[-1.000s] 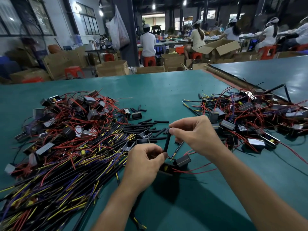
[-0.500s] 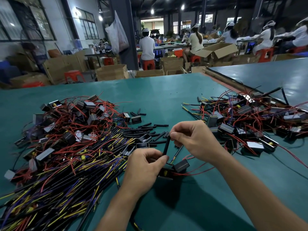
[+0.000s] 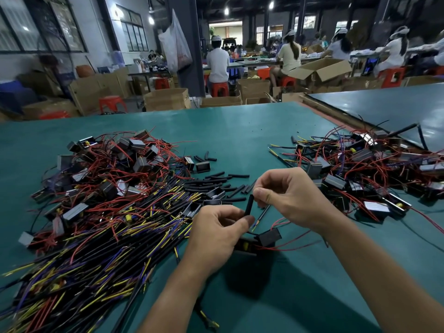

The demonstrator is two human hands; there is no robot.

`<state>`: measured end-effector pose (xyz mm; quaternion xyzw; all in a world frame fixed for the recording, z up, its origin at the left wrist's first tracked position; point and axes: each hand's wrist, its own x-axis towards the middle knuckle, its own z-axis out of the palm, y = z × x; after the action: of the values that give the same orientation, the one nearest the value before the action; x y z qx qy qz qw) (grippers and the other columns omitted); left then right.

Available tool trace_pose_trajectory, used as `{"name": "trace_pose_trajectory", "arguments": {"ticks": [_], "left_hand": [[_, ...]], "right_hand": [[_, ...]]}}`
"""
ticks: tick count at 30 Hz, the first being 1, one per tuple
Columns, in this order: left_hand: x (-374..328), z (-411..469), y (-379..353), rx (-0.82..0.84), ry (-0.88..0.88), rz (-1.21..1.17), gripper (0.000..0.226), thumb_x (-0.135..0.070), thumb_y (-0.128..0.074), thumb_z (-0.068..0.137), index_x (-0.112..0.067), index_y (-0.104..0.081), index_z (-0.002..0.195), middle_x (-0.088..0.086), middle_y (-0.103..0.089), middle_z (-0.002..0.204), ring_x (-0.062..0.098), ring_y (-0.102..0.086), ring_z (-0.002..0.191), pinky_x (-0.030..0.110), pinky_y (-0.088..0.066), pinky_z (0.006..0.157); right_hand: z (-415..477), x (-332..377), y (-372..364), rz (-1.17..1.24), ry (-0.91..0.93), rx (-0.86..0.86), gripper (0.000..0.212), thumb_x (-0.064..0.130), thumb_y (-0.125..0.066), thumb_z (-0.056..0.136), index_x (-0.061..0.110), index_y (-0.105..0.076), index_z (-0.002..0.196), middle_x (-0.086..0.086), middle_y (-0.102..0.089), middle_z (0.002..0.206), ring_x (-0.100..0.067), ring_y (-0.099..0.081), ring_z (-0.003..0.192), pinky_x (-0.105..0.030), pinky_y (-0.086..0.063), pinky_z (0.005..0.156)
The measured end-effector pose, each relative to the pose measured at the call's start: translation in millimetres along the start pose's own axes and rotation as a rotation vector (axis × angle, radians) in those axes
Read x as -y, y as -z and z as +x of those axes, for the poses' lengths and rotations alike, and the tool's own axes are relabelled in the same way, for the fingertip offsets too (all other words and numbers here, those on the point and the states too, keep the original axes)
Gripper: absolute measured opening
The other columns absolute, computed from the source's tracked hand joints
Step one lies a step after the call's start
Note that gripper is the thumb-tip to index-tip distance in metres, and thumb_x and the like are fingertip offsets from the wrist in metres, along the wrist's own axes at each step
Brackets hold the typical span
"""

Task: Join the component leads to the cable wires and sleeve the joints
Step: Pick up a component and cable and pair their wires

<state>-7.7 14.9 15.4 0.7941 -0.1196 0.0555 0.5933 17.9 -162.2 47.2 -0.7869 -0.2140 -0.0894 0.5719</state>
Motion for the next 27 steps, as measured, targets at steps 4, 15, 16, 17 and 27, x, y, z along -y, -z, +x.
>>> {"name": "trace_pose_trajectory", "arguments": {"ticks": [4,15,16,17,27], "left_hand": [[-1,0,0,-0.004,-0.003,0.012,0.013,-0.018,-0.080,0.078,-0.013,-0.074,0.067,-0.004,-0.064,0.058,0.006,-0.052,0.054,0.023,-0.044,0.055],[5,1,-1,-0.075,-0.027,0.142,0.014,-0.025,-0.080,0.075,-0.019,-0.072,0.066,-0.005,-0.067,0.058,0.005,-0.055,0.052,0.026,-0.049,0.057],[6,1,-1,-0.071,-0.018,0.142,0.014,-0.025,-0.080,0.076,-0.018,-0.073,0.067,-0.005,-0.066,0.056,0.006,-0.054,0.051,0.027,-0.049,0.057],[8,1,-1,-0.069,-0.009,0.138,0.013,-0.025,-0.080,0.076,-0.018,-0.073,0.068,-0.007,-0.063,0.054,0.006,-0.053,0.051,0.027,-0.049,0.057],[21,7,-6,-0.115,0.056,0.051,0.006,-0.016,-0.081,0.075,-0.016,-0.075,0.076,-0.009,-0.065,0.062,0.008,-0.057,0.060,0.029,-0.054,0.070]], "right_hand": [[1,0,2,0.015,-0.014,-0.017,0.015,0.001,-0.067,0.089,0.003,-0.066,0.075,-0.004,-0.066,0.064,-0.014,-0.060,0.061,-0.029,-0.052,0.063],[2,-8,-1,0.065,-0.096,-0.020,0.015,-0.001,-0.063,0.090,0.002,-0.065,0.076,-0.004,-0.063,0.064,-0.014,-0.061,0.060,-0.026,-0.054,0.063],[2,-9,0,0.082,-0.119,0.009,0.014,0.000,-0.064,0.090,0.002,-0.065,0.076,-0.004,-0.063,0.064,-0.015,-0.061,0.060,-0.027,-0.055,0.063],[1,-9,2,0.112,-0.145,0.037,0.013,0.001,-0.065,0.089,0.002,-0.065,0.077,-0.006,-0.064,0.065,-0.017,-0.061,0.060,-0.028,-0.055,0.064],[56,-30,-19,-0.400,-0.267,0.065,0.015,0.003,-0.064,0.089,0.014,-0.073,0.083,0.001,-0.072,0.077,-0.004,-0.060,0.058,-0.024,-0.053,0.060]]}}
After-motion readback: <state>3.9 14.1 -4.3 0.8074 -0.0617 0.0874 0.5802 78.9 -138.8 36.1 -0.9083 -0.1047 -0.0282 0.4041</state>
